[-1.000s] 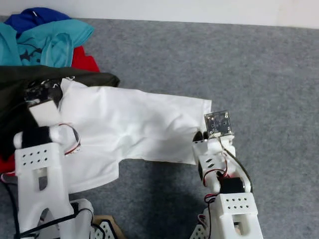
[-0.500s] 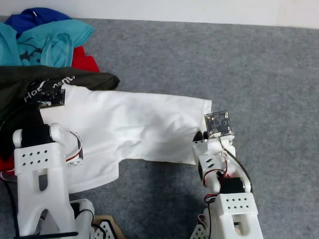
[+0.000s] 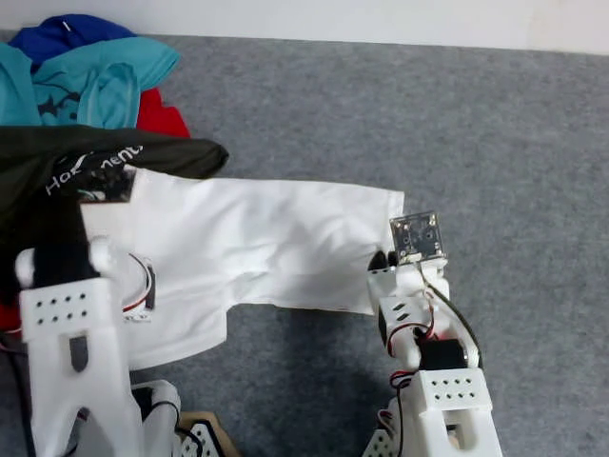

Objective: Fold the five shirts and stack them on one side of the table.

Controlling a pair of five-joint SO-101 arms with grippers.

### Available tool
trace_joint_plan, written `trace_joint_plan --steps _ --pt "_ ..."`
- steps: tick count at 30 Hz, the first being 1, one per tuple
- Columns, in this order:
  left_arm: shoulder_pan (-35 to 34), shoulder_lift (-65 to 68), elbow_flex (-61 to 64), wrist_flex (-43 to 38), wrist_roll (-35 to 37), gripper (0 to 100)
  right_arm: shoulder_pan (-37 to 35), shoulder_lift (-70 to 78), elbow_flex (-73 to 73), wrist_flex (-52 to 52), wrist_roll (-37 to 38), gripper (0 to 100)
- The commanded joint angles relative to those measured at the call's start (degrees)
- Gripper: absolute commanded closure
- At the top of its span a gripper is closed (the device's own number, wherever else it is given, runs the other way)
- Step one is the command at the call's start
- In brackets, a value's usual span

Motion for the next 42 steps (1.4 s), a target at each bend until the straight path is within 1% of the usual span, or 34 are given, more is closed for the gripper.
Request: trace_joint_plan --steps 1,5,8,11,14,17,23,28,33,35,38,40,42 --pt "2.68 -3.65 -3.47 0.62 -0.44 99 0.66 -1.27 -1.27 0.13 -3.52 99.2" --pt "6.46 -5.58 -2.07 0.7 4.75 99 1.1 -4.44 -2.77 0.13 -5.98 99.2" --pt "9.01 -6.2 0.66 0.7 5.01 99 1.54 -9.27 -2.77 4.0 -5.98 99.2" --pt "9.27 -6.29 2.95 0.7 4.84 99 1.27 -14.64 -2.77 9.01 -5.98 99.2" --pt "9.19 -6.55 5.05 0.79 4.75 99 1.27 -16.84 -2.77 12.09 -5.98 99.2" --pt "8.57 -7.87 6.2 0.35 4.66 99 1.27 -15.78 -2.77 12.62 -5.71 99.2" --pt "2.51 -10.15 6.11 0.35 4.57 99 0.66 -14.73 -2.68 12.62 -5.54 99.2" --pt "-1.89 -9.98 6.64 0.26 -1.67 99 0.4 -14.64 -1.63 12.44 -5.54 99.2" --pt "-1.98 -10.15 8.66 0.18 -6.51 99 -0.22 -14.73 -1.45 12.44 -5.54 98.7" --pt "-1.71 -10.33 8.75 0.18 -7.47 94 -0.22 -14.81 -1.27 12.44 -5.63 93.8" --pt "-3.03 -10.42 8.75 0.26 -7.21 79 -0.31 -14.73 -1.19 12.53 -5.89 85.3" --pt "-4.79 -10.42 8.66 0.26 -7.21 70 -0.31 -14.73 -1.19 12.53 -5.89 84.8" --pt "-5.23 -10.42 8.4 0.44 -7.21 65 -0.31 -14.73 -1.27 12.62 -5.89 84.8"
